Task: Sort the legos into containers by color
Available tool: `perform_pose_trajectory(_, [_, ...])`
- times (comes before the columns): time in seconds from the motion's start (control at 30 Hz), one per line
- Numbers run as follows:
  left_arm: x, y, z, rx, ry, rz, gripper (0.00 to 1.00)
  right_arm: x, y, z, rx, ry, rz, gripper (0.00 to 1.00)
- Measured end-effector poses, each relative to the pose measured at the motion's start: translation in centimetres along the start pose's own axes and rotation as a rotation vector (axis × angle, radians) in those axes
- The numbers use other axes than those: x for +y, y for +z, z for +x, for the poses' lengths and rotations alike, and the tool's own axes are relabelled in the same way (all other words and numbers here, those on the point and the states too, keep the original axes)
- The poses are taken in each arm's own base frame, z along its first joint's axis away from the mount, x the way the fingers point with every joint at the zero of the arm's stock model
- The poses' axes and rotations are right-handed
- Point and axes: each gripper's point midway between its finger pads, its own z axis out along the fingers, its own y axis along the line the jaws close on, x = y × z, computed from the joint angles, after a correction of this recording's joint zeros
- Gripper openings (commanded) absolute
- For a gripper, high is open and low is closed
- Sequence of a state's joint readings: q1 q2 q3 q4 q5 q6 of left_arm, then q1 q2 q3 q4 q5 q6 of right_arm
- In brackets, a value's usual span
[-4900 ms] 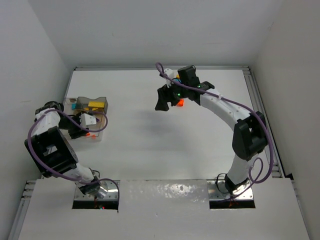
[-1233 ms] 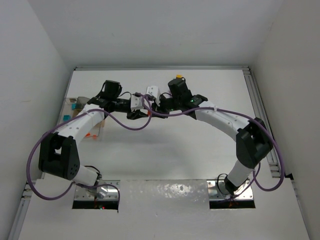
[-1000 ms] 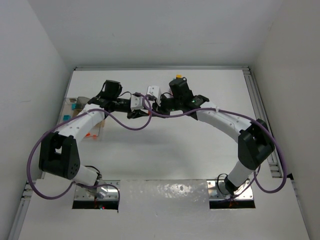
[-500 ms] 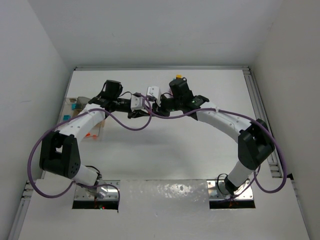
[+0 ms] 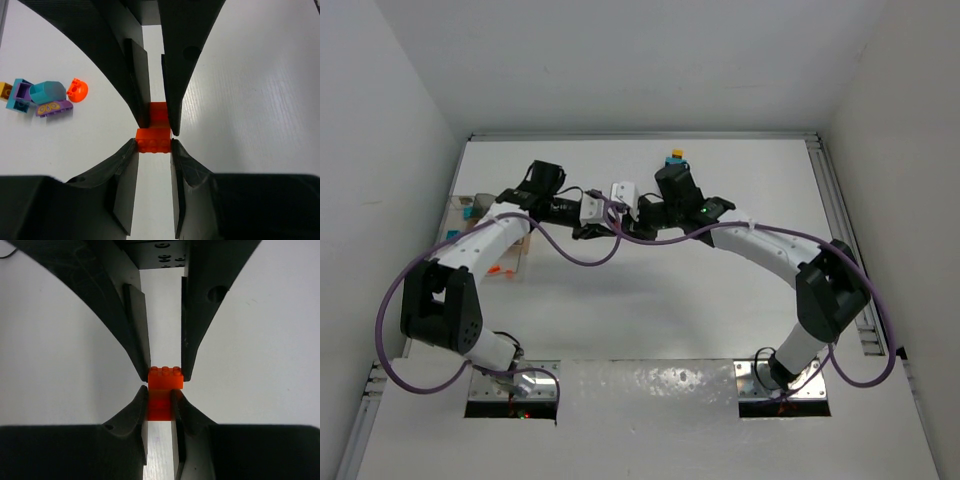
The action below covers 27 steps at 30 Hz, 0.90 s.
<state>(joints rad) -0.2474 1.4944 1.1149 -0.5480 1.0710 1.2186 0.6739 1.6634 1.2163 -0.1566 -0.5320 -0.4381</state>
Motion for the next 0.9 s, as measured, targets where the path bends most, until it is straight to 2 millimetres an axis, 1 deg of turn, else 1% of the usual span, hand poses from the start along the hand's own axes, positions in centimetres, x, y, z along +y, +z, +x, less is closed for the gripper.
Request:
perform_pose_trajectory(0.2, [-1.0, -0.6, 0.4, 0.021, 0.015, 0.034, 0.00, 0.9, 0.7, 0.1, -0.028, -0.019, -0.004, 0.00])
perform_pose_trajectory(0.47, [-1.5, -1.0, 0.7, 0.030, 0.021, 0.050, 0.00, 1.3, 1.0, 0.1, -0.058, 0.009, -0.009, 0.00])
perform_pose_trajectory(0.7, [-1.4, -1.0, -0.1, -0.024, -0.052, 0.042, 0.00, 1.2, 0.5, -0.5, -0.123, 0.076, -0.030, 0.00])
perform_pose_trajectory(0.9, [-1.1, -1.3, -0.7, -0.086, -0.165, 0.018, 0.00, 1.1, 0.3, -0.8, -0.165, 0.117, -0.038, 0.00])
